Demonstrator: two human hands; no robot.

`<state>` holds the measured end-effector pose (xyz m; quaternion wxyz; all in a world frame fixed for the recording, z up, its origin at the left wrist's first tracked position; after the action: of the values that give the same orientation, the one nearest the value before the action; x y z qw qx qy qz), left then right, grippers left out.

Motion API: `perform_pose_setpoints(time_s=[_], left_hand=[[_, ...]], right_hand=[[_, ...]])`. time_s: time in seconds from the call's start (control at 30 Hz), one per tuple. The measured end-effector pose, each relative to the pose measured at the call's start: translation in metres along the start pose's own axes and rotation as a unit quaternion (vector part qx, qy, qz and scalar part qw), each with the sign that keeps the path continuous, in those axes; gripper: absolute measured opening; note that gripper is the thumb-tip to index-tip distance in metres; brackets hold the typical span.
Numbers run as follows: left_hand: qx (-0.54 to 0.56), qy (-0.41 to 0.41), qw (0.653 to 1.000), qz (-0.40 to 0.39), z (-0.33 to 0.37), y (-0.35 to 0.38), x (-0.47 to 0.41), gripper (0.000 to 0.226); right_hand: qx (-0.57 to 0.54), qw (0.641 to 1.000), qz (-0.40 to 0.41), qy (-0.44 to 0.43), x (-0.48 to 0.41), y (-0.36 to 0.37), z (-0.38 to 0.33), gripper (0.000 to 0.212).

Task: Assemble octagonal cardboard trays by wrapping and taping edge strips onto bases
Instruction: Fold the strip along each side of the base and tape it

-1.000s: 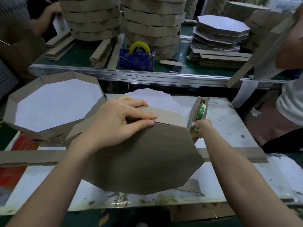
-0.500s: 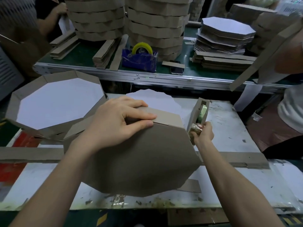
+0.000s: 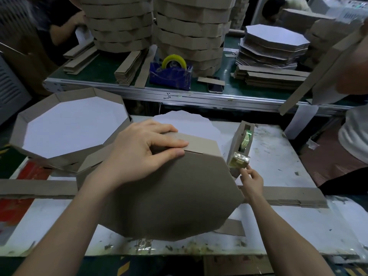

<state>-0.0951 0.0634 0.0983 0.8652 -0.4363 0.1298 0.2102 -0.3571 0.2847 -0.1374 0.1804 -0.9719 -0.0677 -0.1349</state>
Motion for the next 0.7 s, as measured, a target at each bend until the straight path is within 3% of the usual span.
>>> perform_pose_setpoints(time_s=[0.13, 0.3, 0.7], left_hand=[[0.0, 0.001, 1.0, 0.006, -0.001, -0.002, 0.003, 0.035], [0.005, -0.005, 1.0, 0.014, -0.007, -0.006, 0.013, 0.035], [0.017, -0.038, 0.998, 0.052, -0.021, -0.026, 0.049, 0.027]], right_hand=[[0.033, 0.999, 0.01, -0.019, -0.005, -0.007, 0.005, 0.021], [0.079, 0.984, 0.113, -0.113, 0.017, -0.003, -0.041, 0.016], [-0.011, 0.959, -0.118, -0.256, 0.176, 0.029, -0.222, 0.012]])
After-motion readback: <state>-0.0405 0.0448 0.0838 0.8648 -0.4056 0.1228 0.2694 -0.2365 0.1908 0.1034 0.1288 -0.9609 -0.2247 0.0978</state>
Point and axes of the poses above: each hand's wrist, its own x-axis away from the middle knuckle, its own y-axis out of the palm, z = x × y, the point moved 2 cm from there along -x, towards the middle knuckle, and after that the axes turned 6 degrees about x, right-handed, at the moved point
